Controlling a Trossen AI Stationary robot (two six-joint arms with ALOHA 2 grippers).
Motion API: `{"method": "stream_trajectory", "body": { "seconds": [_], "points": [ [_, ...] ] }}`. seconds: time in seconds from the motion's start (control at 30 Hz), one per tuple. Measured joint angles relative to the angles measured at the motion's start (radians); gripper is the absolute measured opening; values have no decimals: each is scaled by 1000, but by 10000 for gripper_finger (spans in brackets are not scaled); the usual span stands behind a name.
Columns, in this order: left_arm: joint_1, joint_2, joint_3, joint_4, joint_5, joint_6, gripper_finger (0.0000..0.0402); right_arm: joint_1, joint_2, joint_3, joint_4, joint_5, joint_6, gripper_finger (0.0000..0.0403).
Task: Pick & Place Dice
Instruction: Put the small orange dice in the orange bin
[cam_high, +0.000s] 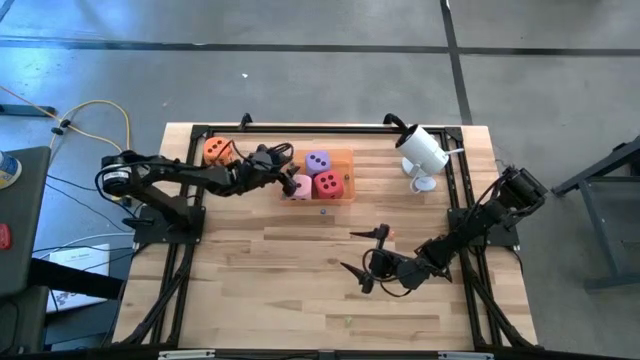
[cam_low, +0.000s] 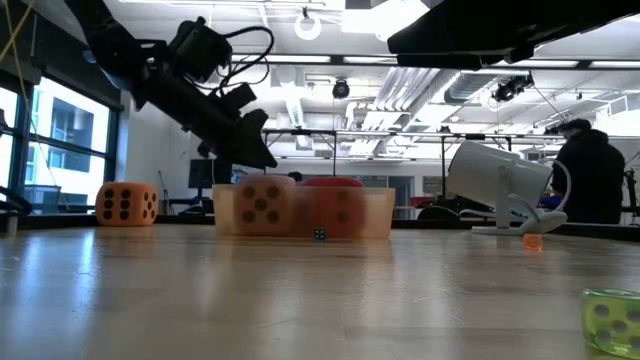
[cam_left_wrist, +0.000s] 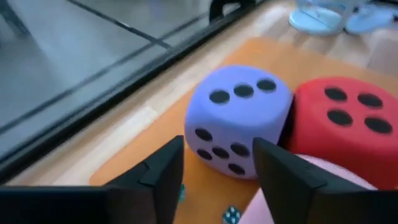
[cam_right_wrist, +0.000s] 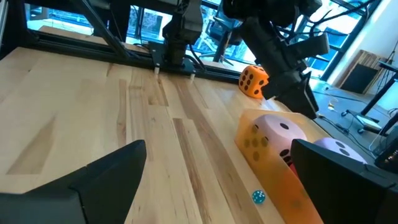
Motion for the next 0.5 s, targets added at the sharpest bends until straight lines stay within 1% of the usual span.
{"method": "stream_trajectory", "body": {
  "seconds": [0.03, 0.1, 0.2, 0.37, 0.43, 0.5],
  "points": [
    [-10, 0, 0, 13, -24, -1, 194, 0, 0, 0, 0, 0, 0, 393],
    [-30, -3, 0, 20, -39, 8, 211, 0, 0, 0, 0, 1, -4, 393],
    [-72, -8, 0, 43, -41, 88, 227, 0, 0, 0, 0, 9, -5, 393],
    [-147, -55, 0, 47, -43, 173, 234, 0, 0, 0, 0, 7, 22, 393],
    [-177, -86, 0, 47, -44, 182, 235, 0, 0, 0, 0, 5, 44, 393],
    [-210, -121, 0, 39, -43, 158, 235, 0, 0, 0, 0, 5, 53, 393]
  ]
}}
